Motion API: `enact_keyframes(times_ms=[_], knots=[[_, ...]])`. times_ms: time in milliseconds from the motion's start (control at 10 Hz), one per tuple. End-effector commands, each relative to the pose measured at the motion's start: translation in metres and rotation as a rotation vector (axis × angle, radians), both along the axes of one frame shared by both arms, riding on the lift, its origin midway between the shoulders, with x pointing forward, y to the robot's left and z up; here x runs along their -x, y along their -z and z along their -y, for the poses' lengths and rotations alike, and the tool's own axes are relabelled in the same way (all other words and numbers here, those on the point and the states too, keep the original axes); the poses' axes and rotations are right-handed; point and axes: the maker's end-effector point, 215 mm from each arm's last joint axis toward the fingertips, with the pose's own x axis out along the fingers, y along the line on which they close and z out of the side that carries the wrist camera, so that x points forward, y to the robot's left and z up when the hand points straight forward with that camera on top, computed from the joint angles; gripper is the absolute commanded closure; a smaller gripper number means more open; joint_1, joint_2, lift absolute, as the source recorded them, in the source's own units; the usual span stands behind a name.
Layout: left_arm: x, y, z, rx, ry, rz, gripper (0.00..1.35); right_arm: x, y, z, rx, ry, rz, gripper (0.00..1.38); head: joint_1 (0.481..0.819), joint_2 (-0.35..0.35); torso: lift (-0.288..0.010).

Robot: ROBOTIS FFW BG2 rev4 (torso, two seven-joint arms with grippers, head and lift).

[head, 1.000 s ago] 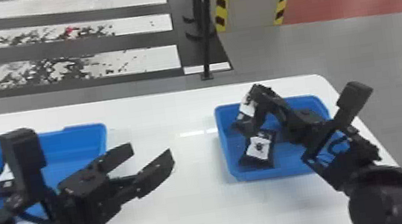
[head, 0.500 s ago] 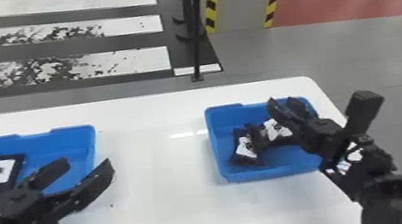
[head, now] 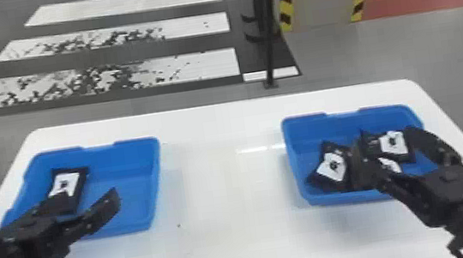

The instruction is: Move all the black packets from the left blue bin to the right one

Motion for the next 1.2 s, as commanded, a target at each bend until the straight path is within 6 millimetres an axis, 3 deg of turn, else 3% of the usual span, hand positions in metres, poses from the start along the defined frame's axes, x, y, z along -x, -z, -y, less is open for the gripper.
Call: enact_keyframes(times_ms=[0,200,400,900,1100], knots=[[-0.009,0.015,-0.027,-0.028,-0.04,-0.045,0.13,0.023,-0.003,-0.025,-0.04,-0.047,-0.013,0.15,0.695,0.099,-0.14],[-0.019,0.034,-0.066,-0.079,-0.122,-0.122,0.13,0.051,-0.003,-0.048,-0.097,-0.092,-0.043,0.15,0.695,0.18,-0.14],[-0.044,0.047,-0.097,-0.118,-0.18,-0.17,0.13,0.068,0.004,-0.062,-0.113,-0.121,-0.082,0.15,0.695,0.265,-0.14],[-0.086,0.082,-0.144,-0.172,-0.305,-0.321,0.13,0.071,0.017,-0.076,-0.128,-0.17,-0.121,0.16,0.695,0.35,-0.14],[-0.101,0.101,-0.148,-0.184,-0.323,-0.385,0.13,0.072,0.021,-0.077,-0.133,-0.172,-0.133,0.16,0.695,0.35,-0.14]])
